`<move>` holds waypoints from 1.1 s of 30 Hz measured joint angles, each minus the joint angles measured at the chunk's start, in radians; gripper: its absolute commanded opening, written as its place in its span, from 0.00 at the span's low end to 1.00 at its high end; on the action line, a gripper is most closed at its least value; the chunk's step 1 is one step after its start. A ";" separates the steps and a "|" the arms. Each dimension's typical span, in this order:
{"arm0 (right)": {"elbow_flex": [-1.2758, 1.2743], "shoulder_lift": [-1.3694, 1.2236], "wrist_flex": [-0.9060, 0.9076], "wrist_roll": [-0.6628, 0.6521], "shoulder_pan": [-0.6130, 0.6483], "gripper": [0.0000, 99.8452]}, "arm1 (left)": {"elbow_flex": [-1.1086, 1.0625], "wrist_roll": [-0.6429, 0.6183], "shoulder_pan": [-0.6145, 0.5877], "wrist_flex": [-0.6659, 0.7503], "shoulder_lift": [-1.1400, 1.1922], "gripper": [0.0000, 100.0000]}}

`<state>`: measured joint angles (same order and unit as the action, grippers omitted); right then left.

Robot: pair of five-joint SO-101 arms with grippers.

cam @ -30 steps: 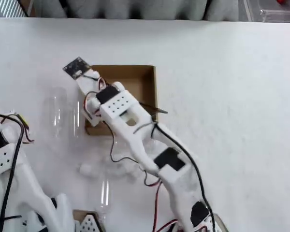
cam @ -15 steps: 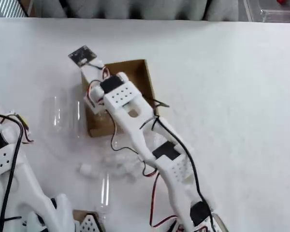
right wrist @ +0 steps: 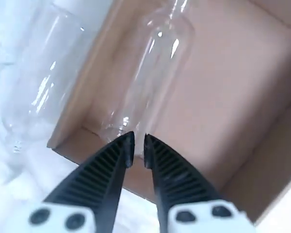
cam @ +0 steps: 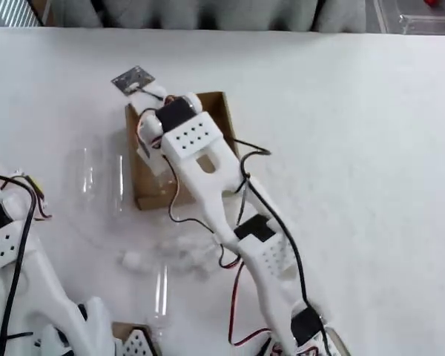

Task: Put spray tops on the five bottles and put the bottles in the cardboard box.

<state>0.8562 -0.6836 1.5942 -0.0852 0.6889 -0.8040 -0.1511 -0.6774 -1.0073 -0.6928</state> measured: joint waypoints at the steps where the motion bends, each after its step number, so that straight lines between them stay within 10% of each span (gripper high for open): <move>1: 0.011 0.000 0.003 0.000 0.000 0.04 | 0.000 0.000 0.000 0.000 0.000 0.02; 11: 0.032 -0.100 -0.075 0.000 0.003 0.28 | 0.000 0.000 0.000 0.000 0.000 0.02; 23: 0.075 -0.167 -0.120 0.044 0.043 0.27 | 0.000 0.000 0.000 0.000 0.000 0.02; 33: 0.103 -0.221 -0.120 0.057 0.058 0.06 | 0.000 0.000 0.000 0.000 0.000 0.02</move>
<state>0.9590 -0.9045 1.4745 -0.0284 0.7472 -0.8040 -0.1511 -0.6774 -1.0073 -0.6928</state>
